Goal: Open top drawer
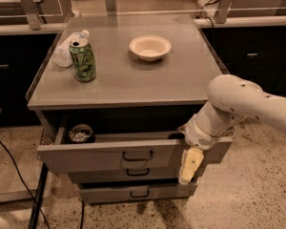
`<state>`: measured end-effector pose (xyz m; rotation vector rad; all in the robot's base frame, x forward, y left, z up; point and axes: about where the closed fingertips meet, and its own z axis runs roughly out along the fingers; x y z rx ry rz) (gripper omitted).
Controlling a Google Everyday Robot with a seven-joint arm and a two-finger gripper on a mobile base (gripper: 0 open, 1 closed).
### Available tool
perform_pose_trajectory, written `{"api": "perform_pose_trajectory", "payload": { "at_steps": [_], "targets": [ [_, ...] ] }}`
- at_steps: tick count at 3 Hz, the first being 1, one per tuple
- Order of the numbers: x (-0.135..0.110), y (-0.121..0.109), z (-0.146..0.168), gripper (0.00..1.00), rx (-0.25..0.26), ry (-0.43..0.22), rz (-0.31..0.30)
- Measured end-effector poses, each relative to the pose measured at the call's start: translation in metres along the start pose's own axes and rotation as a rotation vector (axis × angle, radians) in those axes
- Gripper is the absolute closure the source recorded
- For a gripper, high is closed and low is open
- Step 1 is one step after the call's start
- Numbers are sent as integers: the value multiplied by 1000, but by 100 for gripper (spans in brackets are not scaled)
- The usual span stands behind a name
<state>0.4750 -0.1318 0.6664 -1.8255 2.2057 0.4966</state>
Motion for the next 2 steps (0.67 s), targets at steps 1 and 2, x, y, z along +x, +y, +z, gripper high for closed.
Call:
{"api": "perform_pose_trajectory", "payload": {
  "at_steps": [1,2],
  "targets": [
    [0,0,0,0,0,0,1],
    [1,-4,-1,0,38,-41,15]
  ]
}}
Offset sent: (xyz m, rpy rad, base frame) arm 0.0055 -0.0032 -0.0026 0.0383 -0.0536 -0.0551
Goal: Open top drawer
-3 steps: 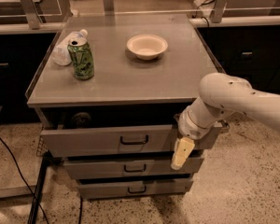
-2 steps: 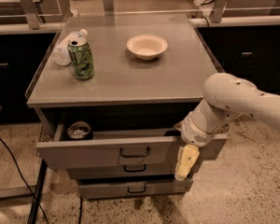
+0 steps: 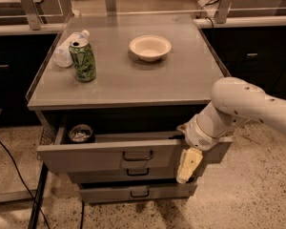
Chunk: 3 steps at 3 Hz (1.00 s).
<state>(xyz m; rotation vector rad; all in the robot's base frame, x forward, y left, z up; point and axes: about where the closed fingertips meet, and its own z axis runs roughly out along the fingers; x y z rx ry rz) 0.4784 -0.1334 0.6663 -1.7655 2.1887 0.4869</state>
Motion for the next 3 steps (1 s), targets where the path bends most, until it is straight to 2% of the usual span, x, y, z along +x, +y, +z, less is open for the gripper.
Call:
{"api": "perform_pose_trajectory", "payload": {
  "at_steps": [1,2,3],
  "targets": [
    [3,-3,-8,0,36,-58,23],
    [12,-5,-25,0,50,-179,45],
    [6,-14,-10,0,22,-177,40]
  ]
}}
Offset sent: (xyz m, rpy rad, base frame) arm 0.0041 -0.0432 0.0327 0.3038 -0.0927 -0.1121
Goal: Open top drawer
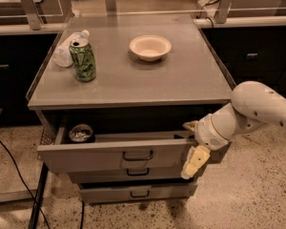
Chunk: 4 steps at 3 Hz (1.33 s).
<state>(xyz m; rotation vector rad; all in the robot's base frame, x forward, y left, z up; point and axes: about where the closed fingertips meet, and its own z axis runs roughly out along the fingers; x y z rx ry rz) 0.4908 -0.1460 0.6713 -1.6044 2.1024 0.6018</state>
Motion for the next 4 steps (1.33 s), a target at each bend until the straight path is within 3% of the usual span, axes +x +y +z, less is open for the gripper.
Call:
{"api": "perform_pose_trajectory", "payload": {
  "at_steps": [2,4],
  "targets": [
    [5,0,14,0,-53,3,26],
    [19,22,1,0,-113,16,71]
  ]
}}
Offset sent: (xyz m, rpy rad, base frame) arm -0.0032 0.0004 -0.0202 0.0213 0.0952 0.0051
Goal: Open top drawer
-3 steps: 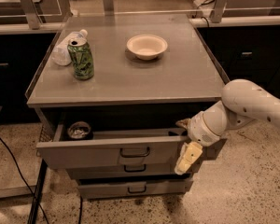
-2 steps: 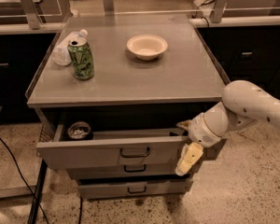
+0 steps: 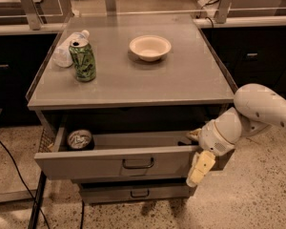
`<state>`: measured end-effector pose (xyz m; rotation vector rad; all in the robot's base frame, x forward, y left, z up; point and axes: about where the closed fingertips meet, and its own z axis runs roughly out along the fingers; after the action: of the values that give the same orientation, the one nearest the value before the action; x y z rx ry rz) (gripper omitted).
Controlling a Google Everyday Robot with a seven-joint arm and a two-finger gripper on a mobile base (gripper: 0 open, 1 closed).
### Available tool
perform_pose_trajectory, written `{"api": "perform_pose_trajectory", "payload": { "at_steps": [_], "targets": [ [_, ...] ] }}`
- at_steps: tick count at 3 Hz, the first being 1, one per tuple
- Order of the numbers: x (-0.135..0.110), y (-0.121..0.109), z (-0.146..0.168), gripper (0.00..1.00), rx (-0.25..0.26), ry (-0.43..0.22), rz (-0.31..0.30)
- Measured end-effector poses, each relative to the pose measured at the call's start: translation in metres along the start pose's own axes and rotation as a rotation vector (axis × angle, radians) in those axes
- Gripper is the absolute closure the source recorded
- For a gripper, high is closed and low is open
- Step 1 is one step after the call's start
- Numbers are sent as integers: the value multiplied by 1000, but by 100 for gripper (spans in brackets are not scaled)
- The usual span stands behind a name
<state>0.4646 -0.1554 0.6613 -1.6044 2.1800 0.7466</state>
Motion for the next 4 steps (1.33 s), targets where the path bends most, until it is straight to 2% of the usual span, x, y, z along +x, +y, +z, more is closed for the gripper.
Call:
{"api": "perform_pose_trajectory", "payload": {
  "at_steps": [2,4],
  "targets": [
    [21,40,-32,0,-87,25,37],
    [35,71,-62,0,-229,65,75]
  ]
}}
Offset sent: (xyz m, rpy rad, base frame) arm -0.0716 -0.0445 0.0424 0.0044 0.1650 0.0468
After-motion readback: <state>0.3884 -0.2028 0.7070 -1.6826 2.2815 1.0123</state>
